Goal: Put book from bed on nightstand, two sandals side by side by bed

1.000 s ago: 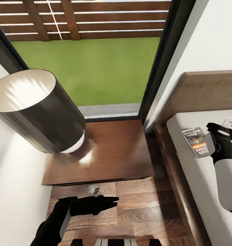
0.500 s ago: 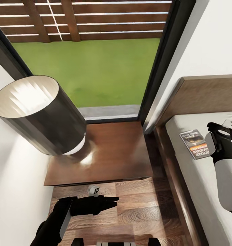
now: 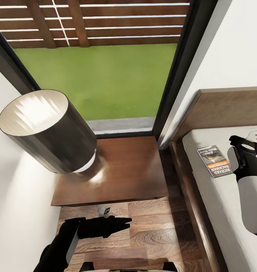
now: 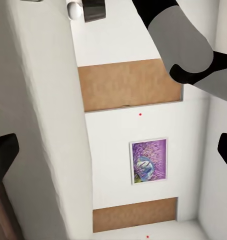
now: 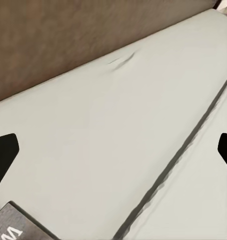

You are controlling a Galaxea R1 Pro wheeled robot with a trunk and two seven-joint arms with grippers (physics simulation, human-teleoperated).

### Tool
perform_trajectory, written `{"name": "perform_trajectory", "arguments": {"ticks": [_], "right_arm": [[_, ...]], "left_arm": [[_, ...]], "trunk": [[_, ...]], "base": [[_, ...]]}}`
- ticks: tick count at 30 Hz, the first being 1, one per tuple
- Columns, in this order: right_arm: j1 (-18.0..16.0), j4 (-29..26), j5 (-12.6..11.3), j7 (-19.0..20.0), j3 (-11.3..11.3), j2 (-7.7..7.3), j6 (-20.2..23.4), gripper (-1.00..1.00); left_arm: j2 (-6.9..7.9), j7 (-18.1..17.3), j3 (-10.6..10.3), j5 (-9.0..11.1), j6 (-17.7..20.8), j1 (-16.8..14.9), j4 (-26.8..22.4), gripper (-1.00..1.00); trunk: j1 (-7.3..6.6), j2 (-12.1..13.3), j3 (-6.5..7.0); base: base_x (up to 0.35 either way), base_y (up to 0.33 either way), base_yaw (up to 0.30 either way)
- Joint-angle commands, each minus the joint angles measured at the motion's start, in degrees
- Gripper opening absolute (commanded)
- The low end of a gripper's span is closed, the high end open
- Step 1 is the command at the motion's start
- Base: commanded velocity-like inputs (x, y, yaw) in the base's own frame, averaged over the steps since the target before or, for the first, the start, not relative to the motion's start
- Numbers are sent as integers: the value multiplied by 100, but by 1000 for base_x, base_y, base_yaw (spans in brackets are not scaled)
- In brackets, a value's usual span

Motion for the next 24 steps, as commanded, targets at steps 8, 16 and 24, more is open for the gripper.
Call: {"name": "perform_trajectory", "arguments": {"ticks": [8, 16, 24], "right_arm": [[7, -9, -21, -15, 7, -1, 30, 100], [14, 0, -78, 9, 7, 2, 121, 100], [16, -91, -138, 23, -9, 45, 1070, 100]], "left_arm": [[-4, -29, 11, -17, 61, -1, -2, 100], [-4, -29, 11, -17, 61, -1, 5, 100], [1, -29, 11, -26, 61, -1, 7, 100]], "trunk": [[-176, 321, 141], [-352, 642, 285], [-528, 962, 428]], "base": [[0, 0, 0], [0, 0, 0], [0, 0, 0]]}}
